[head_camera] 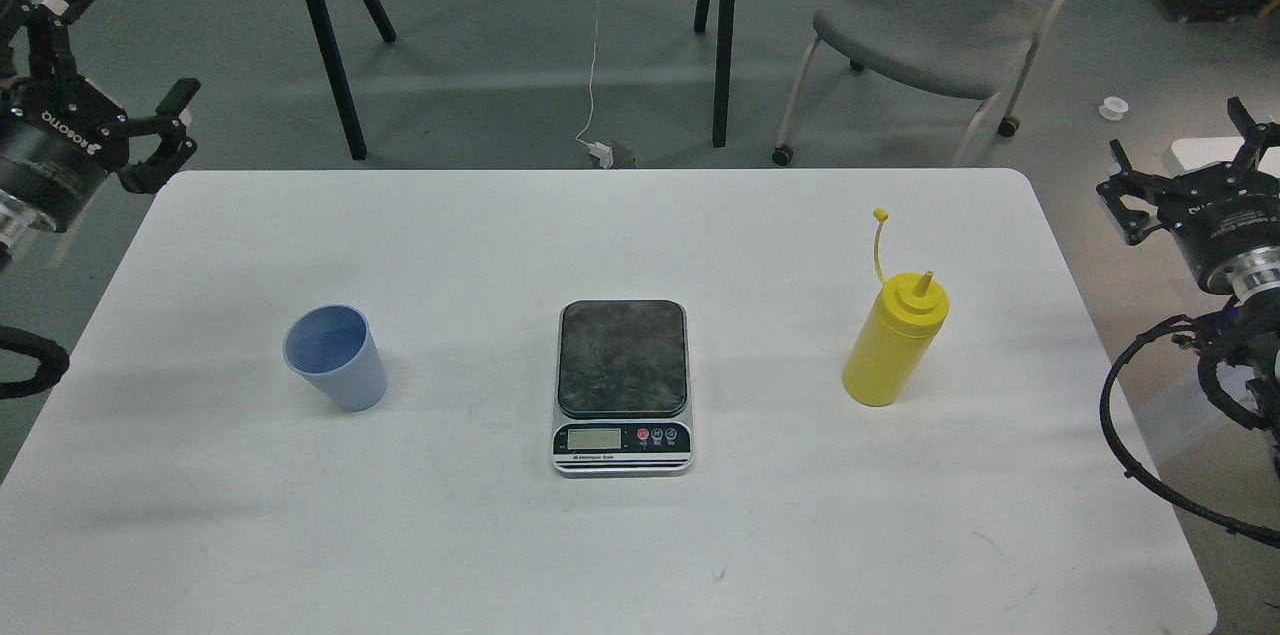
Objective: Pour seasoning into cup on scale with both arms
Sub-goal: 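Raise the left gripper and open it above the table, then reach the left gripper to the light blue cup and grasp it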
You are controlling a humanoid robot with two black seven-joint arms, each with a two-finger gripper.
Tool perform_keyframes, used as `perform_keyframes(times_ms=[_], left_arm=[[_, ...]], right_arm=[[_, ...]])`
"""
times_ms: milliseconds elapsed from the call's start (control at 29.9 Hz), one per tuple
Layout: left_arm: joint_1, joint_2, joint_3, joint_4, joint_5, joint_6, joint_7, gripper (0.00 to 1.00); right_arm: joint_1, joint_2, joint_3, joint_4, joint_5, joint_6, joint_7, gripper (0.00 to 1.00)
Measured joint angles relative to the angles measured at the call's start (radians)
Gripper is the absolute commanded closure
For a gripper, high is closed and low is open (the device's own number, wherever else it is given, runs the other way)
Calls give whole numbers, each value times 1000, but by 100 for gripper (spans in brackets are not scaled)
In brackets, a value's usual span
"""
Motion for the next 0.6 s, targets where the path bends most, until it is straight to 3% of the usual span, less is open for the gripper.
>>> perform_keyframes(times_ms=[301, 603], left_arm=[[-24, 99, -4, -168, 483, 4, -36, 3], [-20, 93, 12, -225, 1173, 169, -50, 3]], right_arm=[[-3, -5, 1, 24, 1, 0, 1, 0], [-5, -7, 31, 30, 2, 0, 3, 0]])
